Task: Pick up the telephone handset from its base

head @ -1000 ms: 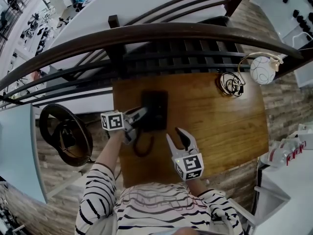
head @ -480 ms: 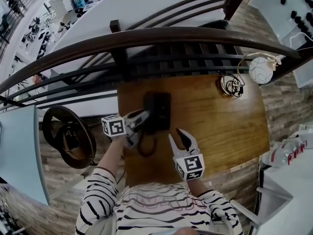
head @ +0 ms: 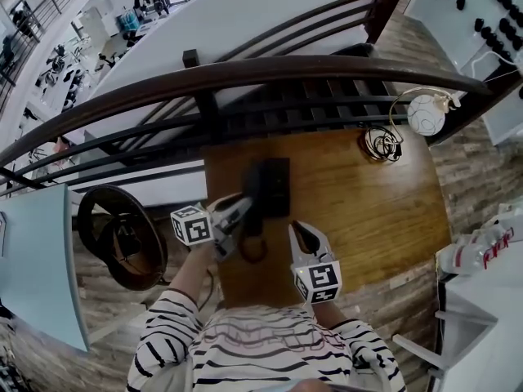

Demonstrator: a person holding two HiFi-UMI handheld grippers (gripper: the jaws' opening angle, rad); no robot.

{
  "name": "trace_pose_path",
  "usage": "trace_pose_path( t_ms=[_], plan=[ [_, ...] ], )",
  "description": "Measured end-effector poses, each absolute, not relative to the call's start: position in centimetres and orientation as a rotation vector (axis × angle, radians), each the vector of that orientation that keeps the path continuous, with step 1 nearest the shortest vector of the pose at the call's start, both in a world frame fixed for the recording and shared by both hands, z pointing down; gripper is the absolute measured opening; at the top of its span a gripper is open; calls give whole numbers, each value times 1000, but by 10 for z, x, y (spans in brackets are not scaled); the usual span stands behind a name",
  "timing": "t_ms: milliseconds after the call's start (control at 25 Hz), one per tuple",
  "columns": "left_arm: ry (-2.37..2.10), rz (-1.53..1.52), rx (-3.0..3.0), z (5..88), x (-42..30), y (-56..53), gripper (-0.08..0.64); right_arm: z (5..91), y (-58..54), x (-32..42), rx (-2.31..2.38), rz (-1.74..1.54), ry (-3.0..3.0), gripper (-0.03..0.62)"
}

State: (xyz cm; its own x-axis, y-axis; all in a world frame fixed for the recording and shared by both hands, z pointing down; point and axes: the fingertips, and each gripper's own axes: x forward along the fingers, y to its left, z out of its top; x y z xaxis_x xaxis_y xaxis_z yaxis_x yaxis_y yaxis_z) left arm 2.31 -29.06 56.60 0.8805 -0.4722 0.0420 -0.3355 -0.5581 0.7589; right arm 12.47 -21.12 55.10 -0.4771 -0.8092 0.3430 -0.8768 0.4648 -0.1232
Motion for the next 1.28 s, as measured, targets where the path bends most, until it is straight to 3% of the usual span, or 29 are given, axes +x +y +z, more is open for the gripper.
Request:
trace_pose_path(
  t_ms=[1280],
  plan=[
    [-490,-213,2364,493,-58,-146,74,507,-90,70,1780,379,-2333,0]
  ],
)
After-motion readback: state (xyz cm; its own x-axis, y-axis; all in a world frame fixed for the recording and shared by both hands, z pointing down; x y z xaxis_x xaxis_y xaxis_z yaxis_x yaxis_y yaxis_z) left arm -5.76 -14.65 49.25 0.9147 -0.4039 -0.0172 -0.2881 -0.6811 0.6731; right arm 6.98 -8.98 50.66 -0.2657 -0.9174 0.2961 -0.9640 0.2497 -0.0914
